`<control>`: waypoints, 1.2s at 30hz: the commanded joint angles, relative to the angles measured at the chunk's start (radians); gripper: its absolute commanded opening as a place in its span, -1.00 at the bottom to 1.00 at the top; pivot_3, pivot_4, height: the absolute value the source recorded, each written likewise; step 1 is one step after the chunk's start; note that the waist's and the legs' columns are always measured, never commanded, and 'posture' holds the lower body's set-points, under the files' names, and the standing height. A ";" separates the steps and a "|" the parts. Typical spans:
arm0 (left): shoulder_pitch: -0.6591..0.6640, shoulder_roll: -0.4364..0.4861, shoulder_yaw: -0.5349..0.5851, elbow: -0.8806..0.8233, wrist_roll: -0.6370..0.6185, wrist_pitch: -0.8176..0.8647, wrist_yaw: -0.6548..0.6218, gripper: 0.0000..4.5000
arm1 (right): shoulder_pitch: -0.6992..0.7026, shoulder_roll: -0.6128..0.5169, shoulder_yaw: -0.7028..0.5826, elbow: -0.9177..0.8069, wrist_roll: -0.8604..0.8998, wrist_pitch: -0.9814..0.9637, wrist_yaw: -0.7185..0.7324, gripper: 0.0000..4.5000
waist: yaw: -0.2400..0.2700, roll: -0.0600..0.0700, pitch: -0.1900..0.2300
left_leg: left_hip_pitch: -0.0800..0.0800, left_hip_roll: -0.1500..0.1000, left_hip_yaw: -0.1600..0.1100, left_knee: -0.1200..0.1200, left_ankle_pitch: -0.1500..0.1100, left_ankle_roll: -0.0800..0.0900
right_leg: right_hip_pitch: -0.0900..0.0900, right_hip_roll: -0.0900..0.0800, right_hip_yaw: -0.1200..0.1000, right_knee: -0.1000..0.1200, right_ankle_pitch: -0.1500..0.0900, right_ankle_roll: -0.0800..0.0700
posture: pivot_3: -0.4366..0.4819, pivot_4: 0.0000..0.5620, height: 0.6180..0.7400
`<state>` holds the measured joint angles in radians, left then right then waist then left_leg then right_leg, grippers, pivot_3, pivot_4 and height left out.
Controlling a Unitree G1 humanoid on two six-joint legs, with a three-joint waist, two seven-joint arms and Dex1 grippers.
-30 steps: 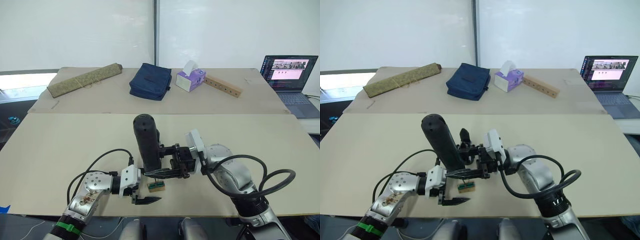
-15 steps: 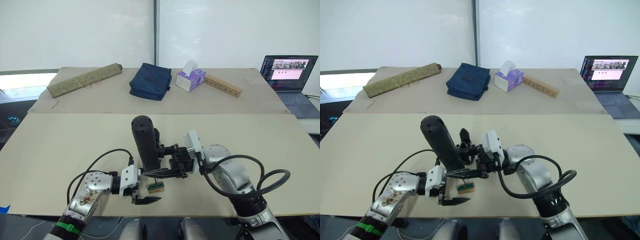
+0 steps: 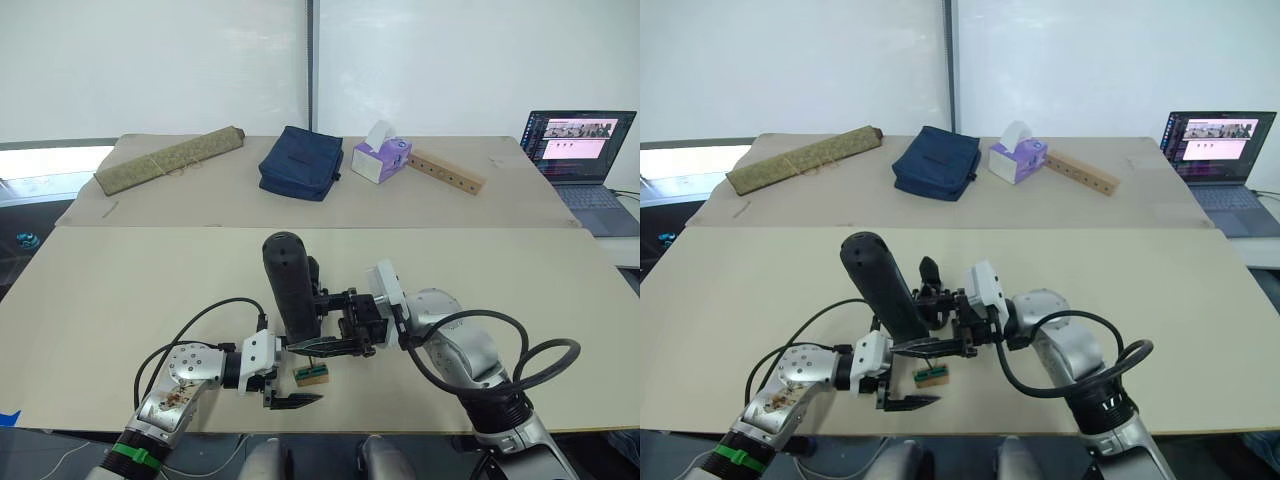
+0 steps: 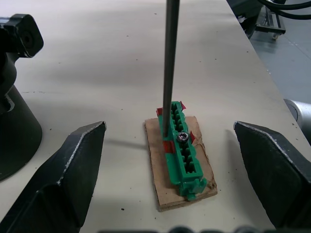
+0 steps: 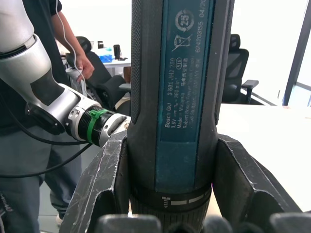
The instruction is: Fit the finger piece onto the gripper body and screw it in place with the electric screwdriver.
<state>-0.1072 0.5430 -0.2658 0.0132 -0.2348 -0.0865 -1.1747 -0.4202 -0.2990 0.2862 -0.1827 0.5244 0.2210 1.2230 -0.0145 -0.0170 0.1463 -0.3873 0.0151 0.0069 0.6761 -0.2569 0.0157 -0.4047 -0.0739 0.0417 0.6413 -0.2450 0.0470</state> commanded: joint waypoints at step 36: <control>0.020 0.013 -0.021 0.028 0.026 0.026 -0.004 0.98 | 0.001 0.011 -0.013 -0.073 0.061 0.028 0.002 -0.14 | 0.000 0.000 0.000 | 0.000 0.000 0.000 0.000 0.000 0.000 | 0.000 0.000 0.000 0.000 0.000 0.000 | -0.05 -0.47 1.00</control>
<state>-0.1068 0.5449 -0.2657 0.0119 -0.2348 -0.0858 -1.1778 -0.4136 -0.2942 0.2834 -0.2262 0.5702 0.2676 1.2208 -0.0149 -0.0170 0.1463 -0.3874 0.0154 0.0068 0.6757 -0.2569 0.0157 -0.4048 -0.0742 0.0417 0.6411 -0.2451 0.0469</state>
